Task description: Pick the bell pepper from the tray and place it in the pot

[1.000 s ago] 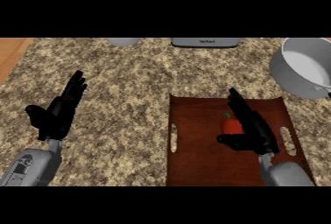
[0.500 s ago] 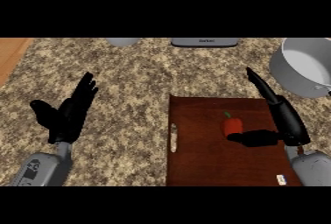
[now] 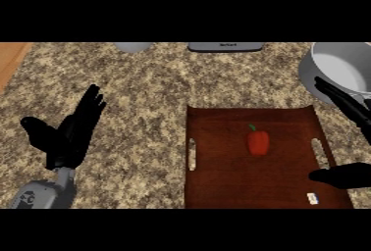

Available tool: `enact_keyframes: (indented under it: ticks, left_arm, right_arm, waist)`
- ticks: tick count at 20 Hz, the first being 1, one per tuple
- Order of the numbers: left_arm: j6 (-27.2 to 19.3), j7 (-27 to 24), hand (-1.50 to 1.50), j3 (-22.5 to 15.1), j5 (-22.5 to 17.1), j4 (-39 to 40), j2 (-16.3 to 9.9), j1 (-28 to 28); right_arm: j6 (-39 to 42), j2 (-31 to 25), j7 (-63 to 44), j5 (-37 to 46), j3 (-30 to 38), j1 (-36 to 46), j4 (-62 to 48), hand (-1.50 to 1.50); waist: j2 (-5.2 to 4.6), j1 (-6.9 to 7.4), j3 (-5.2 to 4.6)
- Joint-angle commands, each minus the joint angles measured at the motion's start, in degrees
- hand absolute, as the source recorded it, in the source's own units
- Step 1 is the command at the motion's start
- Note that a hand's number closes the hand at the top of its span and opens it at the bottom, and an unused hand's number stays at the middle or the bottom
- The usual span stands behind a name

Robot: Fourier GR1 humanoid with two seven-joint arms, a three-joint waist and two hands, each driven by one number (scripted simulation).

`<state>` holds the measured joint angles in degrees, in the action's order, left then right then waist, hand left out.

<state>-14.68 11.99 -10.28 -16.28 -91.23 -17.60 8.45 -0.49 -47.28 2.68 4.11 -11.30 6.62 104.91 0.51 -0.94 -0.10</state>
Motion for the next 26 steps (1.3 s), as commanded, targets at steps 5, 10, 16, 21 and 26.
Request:
enact_keyframes:
  ticks: [5, 10, 16, 21, 26]
  left_arm:
    - [0.4, 2.6, 0.0, 0.2, 0.4, -2.4, 0.1, 1.8]
    - [-1.6, 5.6, 0.0, 0.3, 2.1, -4.2, 0.6, 1.7]
    - [1.1, 3.9, 0.0, 0.6, 2.8, -3.6, 2.0, -0.6]
    - [-0.2, 5.0, 0.0, -0.7, 5.4, -7.3, 3.2, -2.0]
    - [1.7, 4.3, 0.0, 1.0, 4.8, -3.1, 4.6, 0.5]
  right_arm:
    - [15.6, -10.6, -23.7, -5.4, 0.6, 7.6, 10.0, -1.5]
    - [20.1, -9.4, -37.4, -8.4, -1.8, 10.1, 13.3, -1.5]
    - [23.7, -1.0, -40.9, -3.5, -3.9, 15.7, 4.7, -1.5]
    - [26.8, 2.8, -42.1, 0.1, -6.4, 15.8, 0.0, -1.5]
    - [30.0, 6.6, -44.8, 6.4, -9.3, 18.3, -3.8, -1.5]
  waist:
    - [-0.39, 1.2, -0.05]
    - [-0.43, 1.12, 0.01]
    - [-0.53, 1.3, 0.08]
    - [-0.53, 1.55, 0.11]
    - [-0.61, 1.36, 0.09]
